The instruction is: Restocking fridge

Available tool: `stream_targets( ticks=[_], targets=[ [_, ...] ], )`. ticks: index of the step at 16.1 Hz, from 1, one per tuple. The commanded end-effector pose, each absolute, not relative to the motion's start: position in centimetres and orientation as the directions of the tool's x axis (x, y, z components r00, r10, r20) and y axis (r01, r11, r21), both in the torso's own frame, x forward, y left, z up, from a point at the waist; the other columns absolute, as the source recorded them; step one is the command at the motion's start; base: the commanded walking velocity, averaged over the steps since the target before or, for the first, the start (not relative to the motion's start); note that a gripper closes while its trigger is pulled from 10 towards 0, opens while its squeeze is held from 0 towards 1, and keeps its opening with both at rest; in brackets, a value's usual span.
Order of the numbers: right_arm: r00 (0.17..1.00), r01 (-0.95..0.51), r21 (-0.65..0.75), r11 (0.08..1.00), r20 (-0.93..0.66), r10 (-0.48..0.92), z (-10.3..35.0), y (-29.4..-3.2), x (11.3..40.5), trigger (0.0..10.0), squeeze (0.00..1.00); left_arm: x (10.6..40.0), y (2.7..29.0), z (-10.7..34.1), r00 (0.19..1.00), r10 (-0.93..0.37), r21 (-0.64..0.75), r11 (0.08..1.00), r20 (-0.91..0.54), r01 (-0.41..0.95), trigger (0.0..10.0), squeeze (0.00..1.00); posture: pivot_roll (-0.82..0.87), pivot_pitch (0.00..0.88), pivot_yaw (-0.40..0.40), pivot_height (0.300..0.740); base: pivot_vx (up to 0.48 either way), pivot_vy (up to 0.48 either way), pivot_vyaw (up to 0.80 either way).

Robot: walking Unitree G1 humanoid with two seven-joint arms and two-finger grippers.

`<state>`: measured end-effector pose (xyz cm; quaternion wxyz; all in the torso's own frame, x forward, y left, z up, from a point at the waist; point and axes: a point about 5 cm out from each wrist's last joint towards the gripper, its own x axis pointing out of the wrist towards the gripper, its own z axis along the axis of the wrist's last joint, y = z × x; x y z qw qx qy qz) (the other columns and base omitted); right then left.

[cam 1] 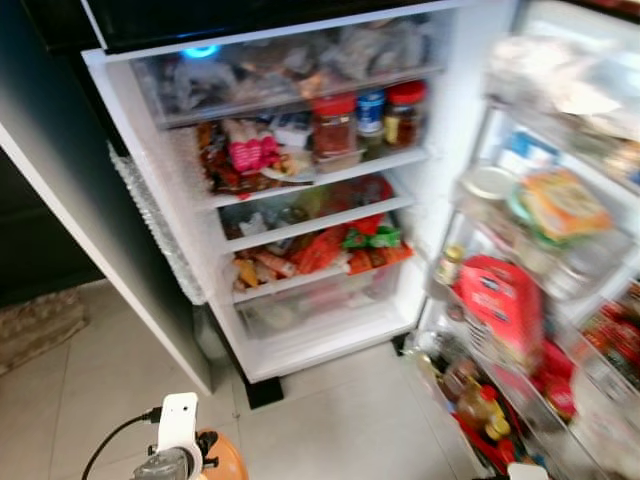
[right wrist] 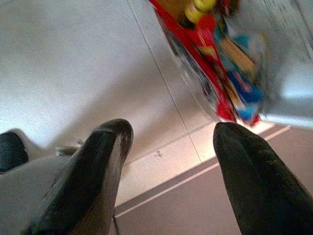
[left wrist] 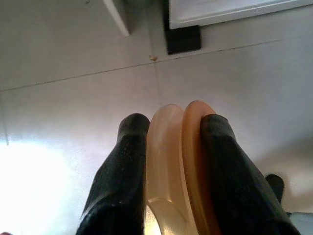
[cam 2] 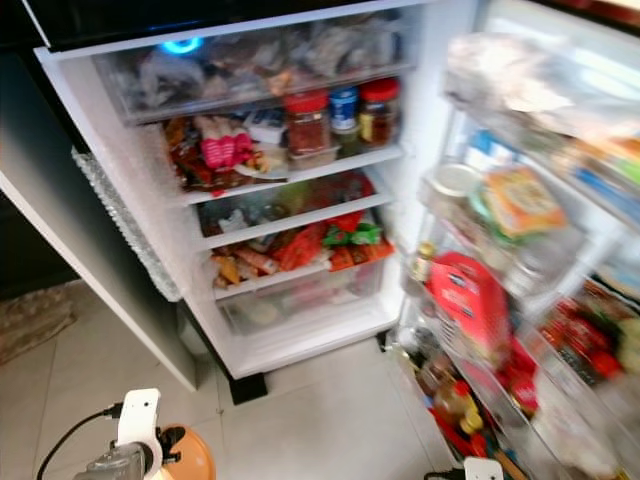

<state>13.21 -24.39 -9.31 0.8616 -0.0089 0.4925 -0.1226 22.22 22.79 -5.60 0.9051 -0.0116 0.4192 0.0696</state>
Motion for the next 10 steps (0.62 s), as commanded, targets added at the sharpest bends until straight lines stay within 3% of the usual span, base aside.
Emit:
stream_targets(
  ticks=[1,10],
  targets=[
    [0.484,0.206,-0.134,0.969,-0.847,-0.220,-9.35,-24.33,13.14,10.0,0.00,22.07,23.21,-5.59,0.635,0.128,0.050,0.989,-0.762,-0.139,10.0,0.00,-0.01,0.033,0.049,0.740,0.334,0.000,0.00],
    [0.484,0.208,-0.133,0.969,-0.847,-0.220,-9.33,-24.28,13.23,10.0,0.00,22.10,23.18,-5.58,0.638,0.125,0.040,0.989,-0.760,-0.145,10.0,0.00,-0.02,0.034,0.049,0.740,0.332,0.000,0.00]
  ],
)
